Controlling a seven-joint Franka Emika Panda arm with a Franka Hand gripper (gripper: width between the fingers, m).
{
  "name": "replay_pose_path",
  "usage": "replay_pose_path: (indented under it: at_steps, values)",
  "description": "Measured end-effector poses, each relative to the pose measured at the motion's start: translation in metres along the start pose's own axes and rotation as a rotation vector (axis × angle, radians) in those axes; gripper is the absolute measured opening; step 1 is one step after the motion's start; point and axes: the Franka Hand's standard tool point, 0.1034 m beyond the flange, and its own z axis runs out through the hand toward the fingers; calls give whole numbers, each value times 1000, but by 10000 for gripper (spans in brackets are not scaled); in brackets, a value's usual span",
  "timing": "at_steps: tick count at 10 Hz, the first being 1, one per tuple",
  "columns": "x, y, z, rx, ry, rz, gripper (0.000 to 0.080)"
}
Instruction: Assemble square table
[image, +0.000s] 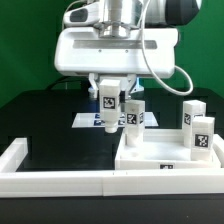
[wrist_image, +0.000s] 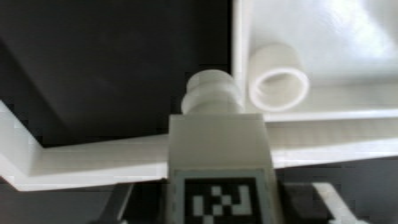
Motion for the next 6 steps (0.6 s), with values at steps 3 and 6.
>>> replay_pose_path:
  at_steps: [3,6]
  values:
    - [10,-17,9,0,60,-17,287]
    - [9,-18,12,-6,69,-23,287]
